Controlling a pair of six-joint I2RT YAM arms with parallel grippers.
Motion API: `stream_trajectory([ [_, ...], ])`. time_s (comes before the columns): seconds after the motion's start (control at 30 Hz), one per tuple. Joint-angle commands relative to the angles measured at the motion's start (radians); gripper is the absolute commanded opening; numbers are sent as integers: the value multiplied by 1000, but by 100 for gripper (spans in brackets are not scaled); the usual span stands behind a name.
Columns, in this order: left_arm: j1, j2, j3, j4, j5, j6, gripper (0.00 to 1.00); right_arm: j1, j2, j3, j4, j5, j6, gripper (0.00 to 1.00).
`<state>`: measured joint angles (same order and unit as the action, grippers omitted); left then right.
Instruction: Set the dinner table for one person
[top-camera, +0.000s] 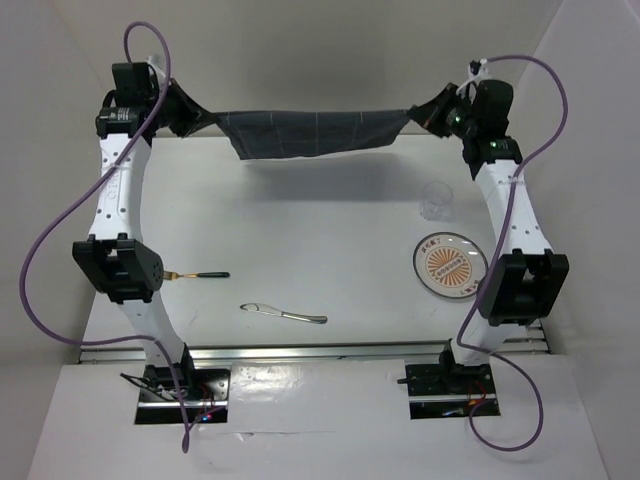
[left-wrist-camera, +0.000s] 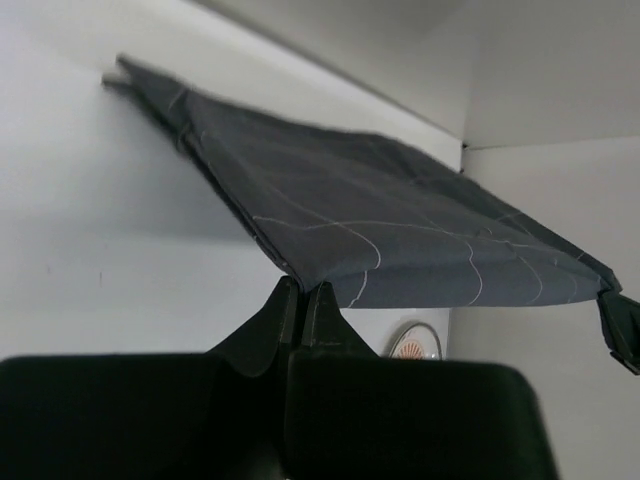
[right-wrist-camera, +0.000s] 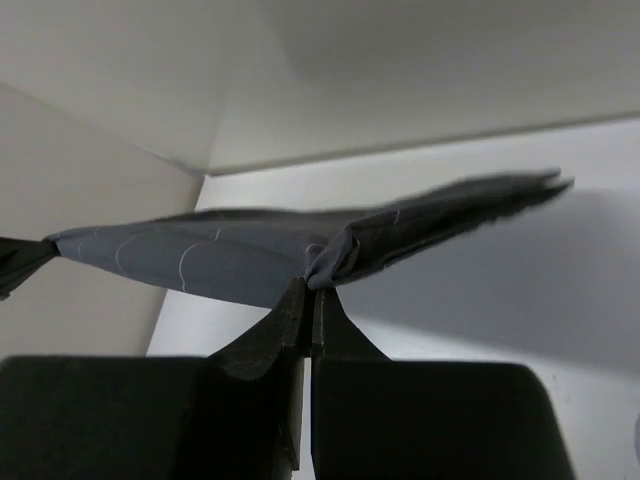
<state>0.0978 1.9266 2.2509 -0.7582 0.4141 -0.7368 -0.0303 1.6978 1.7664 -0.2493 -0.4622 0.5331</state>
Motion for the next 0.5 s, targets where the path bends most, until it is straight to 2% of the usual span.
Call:
stream_trajectory([
  [0.0, 23, -99, -164, 89, -18, 24, 0, -13, -125, -201, 90, 13, -18, 0],
  [0.03, 23, -160, -235, 103, -32, 36, 0, -13, -154, -264, 102, 13, -18, 0],
  [0.07, 23, -190, -380, 117, -32, 45, 0, -13, -206, -379, 116, 13, -18, 0],
  [0.13, 23, -247, -517, 117, -63, 54, 0, -13, -246, -477, 116, -19, -33, 0],
  [0.17, 23, -308, -660, 132, -63, 54, 0, -4, -279, -522, 116, -35, -53, 0],
  [0.23, 23, -362, -807, 157, -75, 54, 0, 9, -306, -643, 73, -40, -74, 0],
  [0.27, 23, -398, -930, 157, -75, 44, 0, 9, -338, -712, 58, -21, -85, 0],
  [0.3, 23, -409, -983, 157, -84, 34, 8, 18, -351, -744, 41, -9, -96, 7],
  [0.33, 23, -410, -1026, 140, -93, 34, 32, 18, -363, -774, 24, -9, -96, 27],
  [0.37, 23, -410, -1091, 108, -93, 22, 49, 18, -387, -798, -10, -9, -113, 57],
  [0.4, 23, -410, -1112, 96, -106, 22, 67, 27, -397, -836, -31, -9, -125, 75],
  [0.43, 23, -410, -1126, 82, -116, 22, 80, 38, -406, -850, -72, 0, -125, 91],
  [0.47, 23, -410, -1126, 48, -127, 37, 94, 38, -430, -861, -91, 19, -137, 95],
])
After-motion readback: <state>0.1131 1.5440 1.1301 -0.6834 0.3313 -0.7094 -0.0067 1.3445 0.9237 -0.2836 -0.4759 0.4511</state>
